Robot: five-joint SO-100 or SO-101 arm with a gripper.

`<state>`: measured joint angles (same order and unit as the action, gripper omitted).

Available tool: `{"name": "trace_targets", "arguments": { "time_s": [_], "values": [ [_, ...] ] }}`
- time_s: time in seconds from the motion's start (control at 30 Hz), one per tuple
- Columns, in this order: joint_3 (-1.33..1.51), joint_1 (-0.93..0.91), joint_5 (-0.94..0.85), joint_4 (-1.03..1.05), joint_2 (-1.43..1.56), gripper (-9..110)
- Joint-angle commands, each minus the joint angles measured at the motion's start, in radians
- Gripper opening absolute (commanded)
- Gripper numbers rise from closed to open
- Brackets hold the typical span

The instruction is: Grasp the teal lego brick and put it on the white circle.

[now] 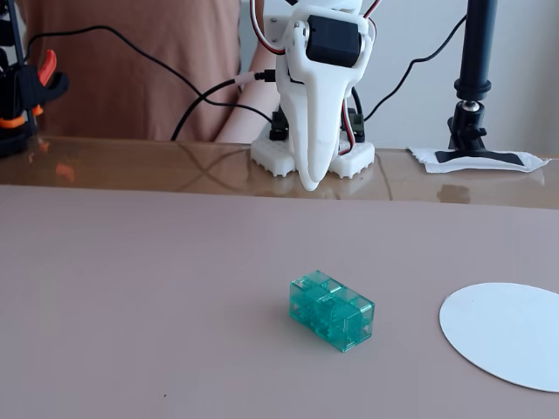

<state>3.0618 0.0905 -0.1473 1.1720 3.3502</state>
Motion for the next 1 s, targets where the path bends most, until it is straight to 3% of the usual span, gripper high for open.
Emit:
{"name": "trace_targets", "arguments": {
  "time_s": [0.0,0.97],
  "values": [
    [-0.005,-0.005,0.012,-0.014,0.006,0],
    [-0.020,-0.012,0.043,-0.015,0.006,0]
  ]
}}
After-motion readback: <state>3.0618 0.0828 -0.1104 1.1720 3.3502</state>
